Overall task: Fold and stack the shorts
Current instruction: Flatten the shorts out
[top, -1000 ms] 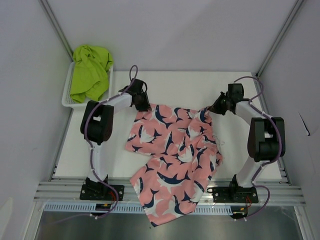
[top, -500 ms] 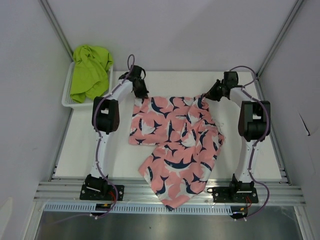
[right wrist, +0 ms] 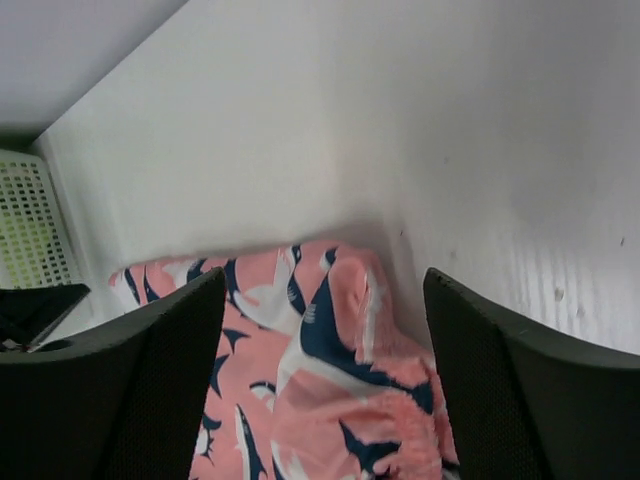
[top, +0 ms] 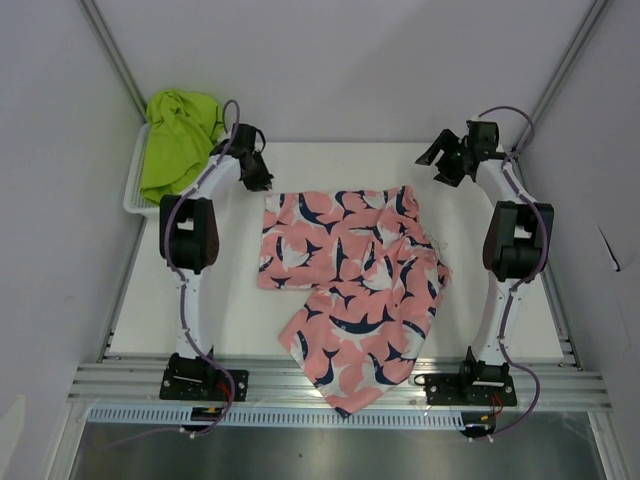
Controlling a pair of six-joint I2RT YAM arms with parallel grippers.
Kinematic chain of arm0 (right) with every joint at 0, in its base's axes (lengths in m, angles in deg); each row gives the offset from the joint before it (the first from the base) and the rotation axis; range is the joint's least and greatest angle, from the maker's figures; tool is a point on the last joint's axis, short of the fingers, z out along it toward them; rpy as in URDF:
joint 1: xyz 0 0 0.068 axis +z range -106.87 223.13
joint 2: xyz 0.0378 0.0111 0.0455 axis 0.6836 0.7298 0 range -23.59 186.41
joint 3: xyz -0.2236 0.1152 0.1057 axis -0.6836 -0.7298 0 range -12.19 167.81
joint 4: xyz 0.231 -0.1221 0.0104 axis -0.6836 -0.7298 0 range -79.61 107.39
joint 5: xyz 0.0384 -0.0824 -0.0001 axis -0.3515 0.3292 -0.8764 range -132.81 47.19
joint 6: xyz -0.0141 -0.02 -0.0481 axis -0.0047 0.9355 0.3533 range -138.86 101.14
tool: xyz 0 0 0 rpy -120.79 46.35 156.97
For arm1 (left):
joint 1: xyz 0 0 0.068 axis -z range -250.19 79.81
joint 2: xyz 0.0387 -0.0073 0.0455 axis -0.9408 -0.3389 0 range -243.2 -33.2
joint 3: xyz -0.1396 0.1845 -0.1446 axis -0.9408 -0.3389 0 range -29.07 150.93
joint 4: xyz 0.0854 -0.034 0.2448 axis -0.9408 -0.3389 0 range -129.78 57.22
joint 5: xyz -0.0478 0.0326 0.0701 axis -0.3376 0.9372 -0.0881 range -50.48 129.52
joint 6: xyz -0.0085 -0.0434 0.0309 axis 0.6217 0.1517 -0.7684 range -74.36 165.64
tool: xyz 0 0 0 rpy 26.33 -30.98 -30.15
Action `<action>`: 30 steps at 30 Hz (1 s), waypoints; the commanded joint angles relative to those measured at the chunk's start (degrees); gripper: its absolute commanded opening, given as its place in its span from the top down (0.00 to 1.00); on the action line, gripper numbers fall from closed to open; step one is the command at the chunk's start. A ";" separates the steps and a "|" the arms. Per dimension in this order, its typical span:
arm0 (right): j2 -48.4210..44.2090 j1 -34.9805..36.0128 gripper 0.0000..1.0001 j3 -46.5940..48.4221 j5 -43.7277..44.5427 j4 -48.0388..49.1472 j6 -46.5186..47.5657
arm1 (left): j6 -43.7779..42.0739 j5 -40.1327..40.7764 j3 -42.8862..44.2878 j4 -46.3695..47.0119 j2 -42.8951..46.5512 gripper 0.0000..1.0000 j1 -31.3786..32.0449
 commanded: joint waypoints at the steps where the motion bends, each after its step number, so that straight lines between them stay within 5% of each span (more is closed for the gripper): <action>1: -8.20 2.08 0.20 -7.84 1.45 0.16 5.20 | -0.54 0.93 -3.09 3.78 13.69 0.83 2.33; 5: -9.36 3.57 0.28 -11.48 1.54 -0.27 9.24 | -2.74 1.38 -8.81 3.69 19.42 0.66 6.46; 9: -6.47 5.77 0.36 -10.96 1.98 -2.46 11.89 | -3.18 2.78 -13.28 2.72 19.96 0.39 7.53; 15: -1.98 6.92 0.49 -8.06 6.10 -5.72 13.73 | -3.97 5.15 -13.21 1.23 16.80 0.33 7.44; 22: -0.04 6.21 0.83 -6.65 14.89 -7.92 13.30 | -4.77 1.74 -12.86 2.63 14.60 0.32 7.35; 30: 5.93 4.72 0.93 0.28 17.27 -9.76 10.75 | -4.68 0.32 -15.32 4.74 13.72 0.32 8.23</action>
